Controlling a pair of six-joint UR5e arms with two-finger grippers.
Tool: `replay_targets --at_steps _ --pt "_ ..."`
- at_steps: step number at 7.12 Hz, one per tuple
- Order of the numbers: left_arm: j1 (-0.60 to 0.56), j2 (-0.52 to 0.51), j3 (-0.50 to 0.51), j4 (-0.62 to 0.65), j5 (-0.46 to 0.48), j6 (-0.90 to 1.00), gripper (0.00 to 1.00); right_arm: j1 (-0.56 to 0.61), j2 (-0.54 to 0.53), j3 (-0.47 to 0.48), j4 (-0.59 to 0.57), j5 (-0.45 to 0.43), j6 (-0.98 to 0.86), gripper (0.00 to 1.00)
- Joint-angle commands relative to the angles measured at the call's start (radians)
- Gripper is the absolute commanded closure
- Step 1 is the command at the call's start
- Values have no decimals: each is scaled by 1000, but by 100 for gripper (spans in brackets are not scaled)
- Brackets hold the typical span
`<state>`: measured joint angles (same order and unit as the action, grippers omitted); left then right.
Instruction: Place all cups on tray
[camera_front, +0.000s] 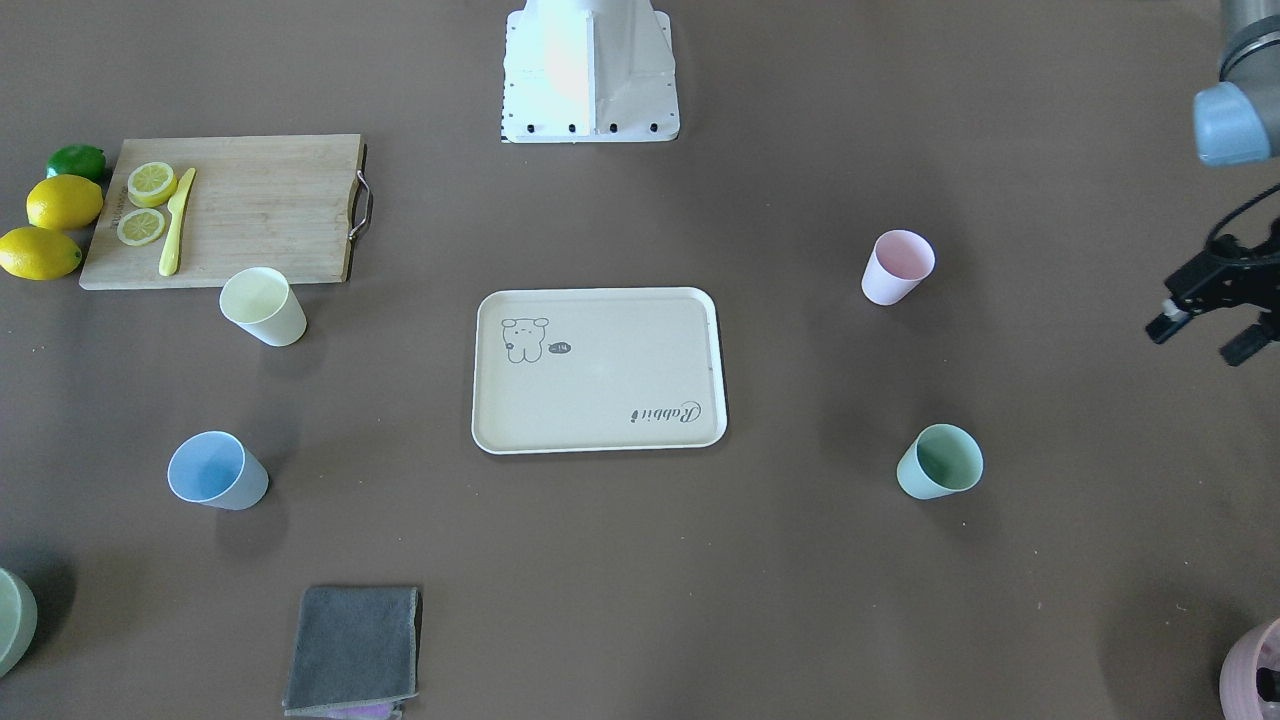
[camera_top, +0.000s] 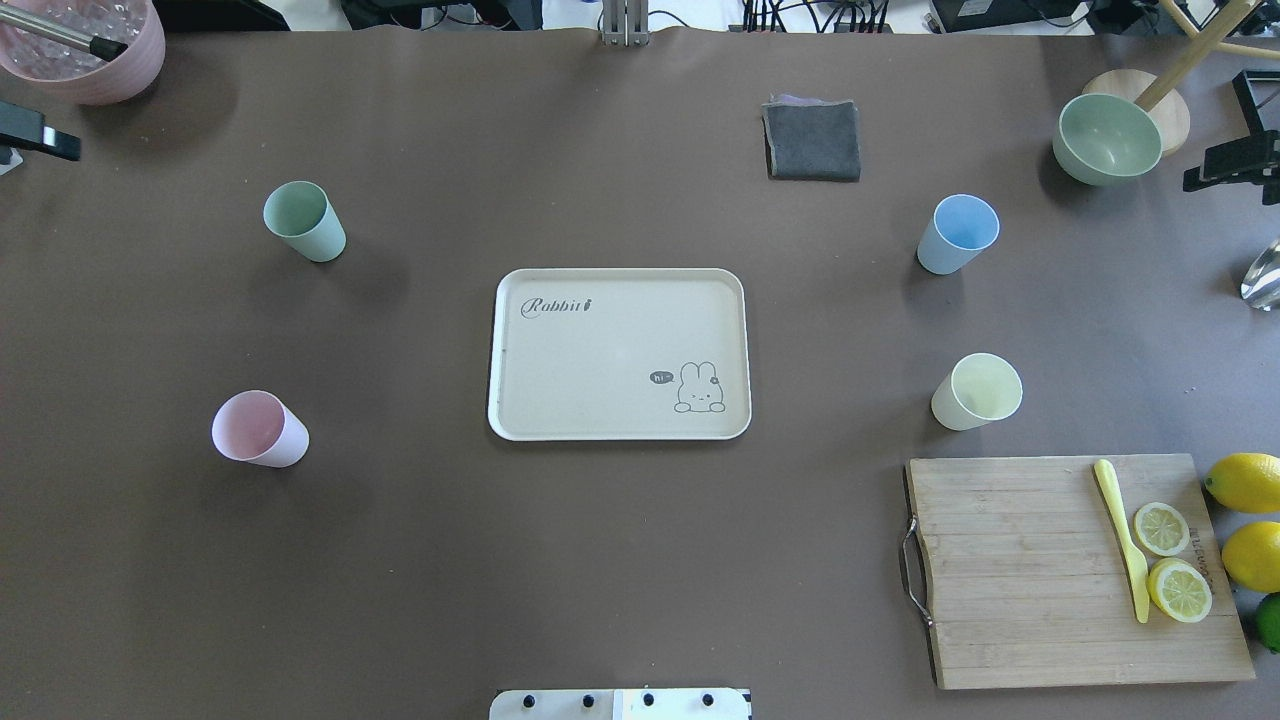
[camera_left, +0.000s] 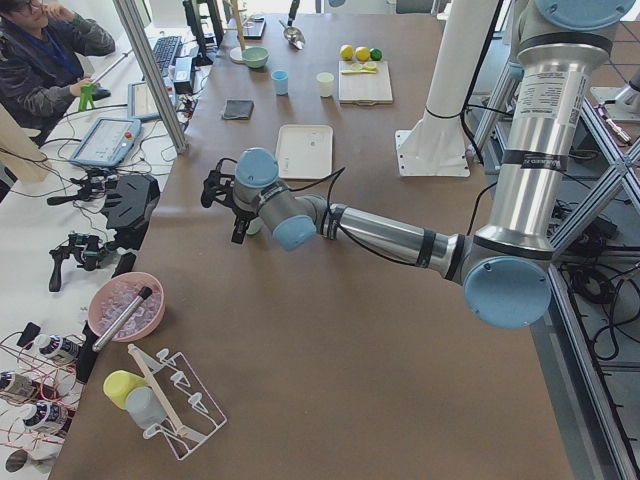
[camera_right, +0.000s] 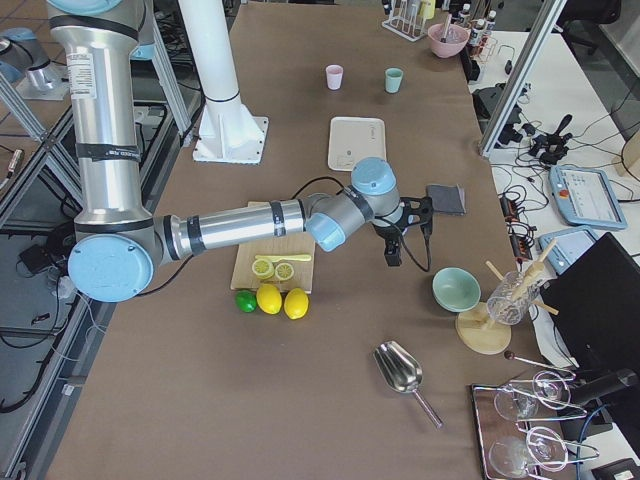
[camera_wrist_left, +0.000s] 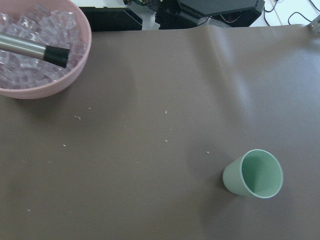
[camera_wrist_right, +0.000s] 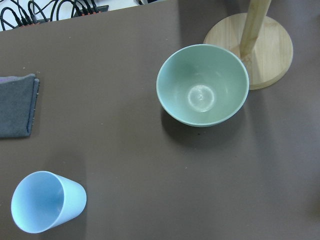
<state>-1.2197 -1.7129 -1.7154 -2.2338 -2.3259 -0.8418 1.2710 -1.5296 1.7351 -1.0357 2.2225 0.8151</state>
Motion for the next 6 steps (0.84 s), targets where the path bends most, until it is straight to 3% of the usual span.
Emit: replay_targets --at_steps 1,3,5,6 --pt "268 31 -84 0 233 -207 3 -91 -7 27 -1 -67 91 0" --pt "420 141 -140 -1 327 -198 3 -102 -14 27 0 -73 95 0" --pt "508 260 -258 -6 332 -197 3 -102 -17 27 2 -73 95 0" --pt "540 275 -260 -4 356 -195 4 -102 -17 27 2 -73 95 0"
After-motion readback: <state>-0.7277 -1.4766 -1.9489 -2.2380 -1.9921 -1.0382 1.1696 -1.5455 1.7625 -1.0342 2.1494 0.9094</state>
